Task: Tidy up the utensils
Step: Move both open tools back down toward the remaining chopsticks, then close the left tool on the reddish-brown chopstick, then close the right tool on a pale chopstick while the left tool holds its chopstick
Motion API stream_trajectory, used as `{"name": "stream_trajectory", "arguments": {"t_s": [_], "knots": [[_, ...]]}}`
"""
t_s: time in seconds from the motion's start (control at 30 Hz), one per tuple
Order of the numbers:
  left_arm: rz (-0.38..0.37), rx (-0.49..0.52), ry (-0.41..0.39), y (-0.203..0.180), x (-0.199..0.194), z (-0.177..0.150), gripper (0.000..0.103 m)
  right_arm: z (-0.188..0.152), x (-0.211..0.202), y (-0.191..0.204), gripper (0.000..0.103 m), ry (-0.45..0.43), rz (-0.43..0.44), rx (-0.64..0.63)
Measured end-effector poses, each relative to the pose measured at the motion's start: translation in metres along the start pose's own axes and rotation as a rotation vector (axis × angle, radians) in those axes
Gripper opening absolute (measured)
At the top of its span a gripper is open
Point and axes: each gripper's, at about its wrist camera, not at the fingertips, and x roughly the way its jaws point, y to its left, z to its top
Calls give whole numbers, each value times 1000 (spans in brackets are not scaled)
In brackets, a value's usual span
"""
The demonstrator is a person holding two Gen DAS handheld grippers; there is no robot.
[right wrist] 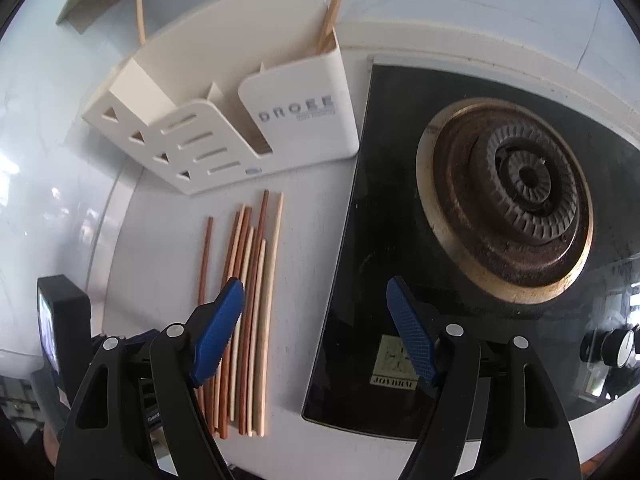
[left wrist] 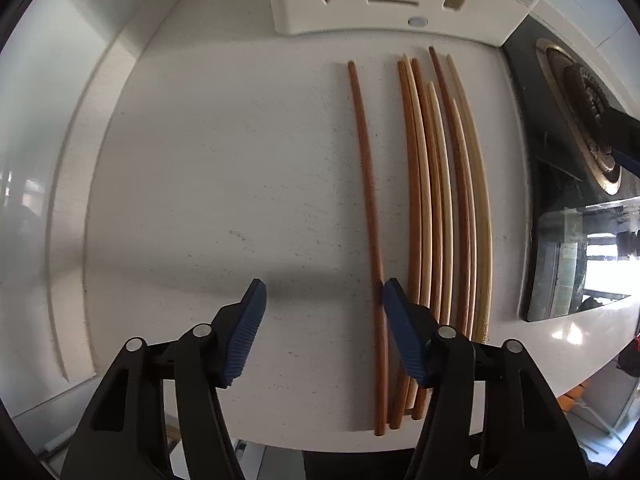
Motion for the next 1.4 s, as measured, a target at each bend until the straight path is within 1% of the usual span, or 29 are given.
{"name": "stream_trajectory", "arguments": {"t_s": [0.07, 0.13, 0.17, 0.2, 0.23, 0.27, 0.3, 0.33, 0.43, 0.5, 0.57, 0.63, 0.67, 0.73, 0.8, 0.9, 1.03, 1.23, 1.33, 1.4], "knots": [[6, 11, 14, -2, 2, -1, 60, -1, 5, 3, 74, 37, 0, -14], [28, 26, 20, -5, 3, -1, 60, -1, 13, 9, 73, 88, 8, -36], [25, 18, 24, -4, 3, 0, 59, -1, 17, 11, 73, 112, 19, -43], [26, 15, 26, -4, 3, 1, 57, -1, 20, 14, 67, 130, 22, -52], [28, 12, 30, -3, 2, 2, 56, -1, 23, 17, 58, 147, 19, -62], [29, 9, 32, -4, 2, 2, 51, -1, 28, 20, 54, 172, 17, -74], [31, 5, 33, -4, 2, 4, 46, 0, 34, 22, 48, 203, 17, -81], [33, -1, 34, -3, 2, 5, 45, 0, 39, 22, 45, 231, 16, -76], [33, 2, 32, -5, 0, 4, 39, 2, 53, 22, 43, 293, 18, -45], [33, 4, 29, -4, 0, 2, 31, 3, 58, 26, 43, 320, 19, -35], [36, 3, 26, -5, 0, 2, 26, 3, 63, 27, 39, 346, 23, -21], [38, -3, 24, -3, 0, 0, 23, 6, 69, 30, 35, 371, 7, -19], [40, -3, 23, -2, 0, 2, 19, 6, 72, 31, 34, 386, -7, -20], [41, -4, 20, 0, 0, 1, 14, 9, 76, 33, 29, 409, -17, -16], [43, -7, 18, 0, -1, 0, 8, 10, 80, 38, 28, 427, -14, -21], [30, -18, 14, -1, -4, 2, 7, 10, 85, 48, 27, 435, -32, -39], [21, -27, 6, -1, -5, 2, 7, 10, 94, 55, 23, 454, -40, -31], [14, -41, -2, -2, -7, -2, 7, 14, 102, 67, 22, 458, -56, -34], [8, -46, -5, 2, -8, -5, 7, 16, 105, 72, 22, 460, -66, -37], [1, -52, -7, 13, -8, -6, 7, 18, 107, 76, 21, 460, -77, -40]]}}
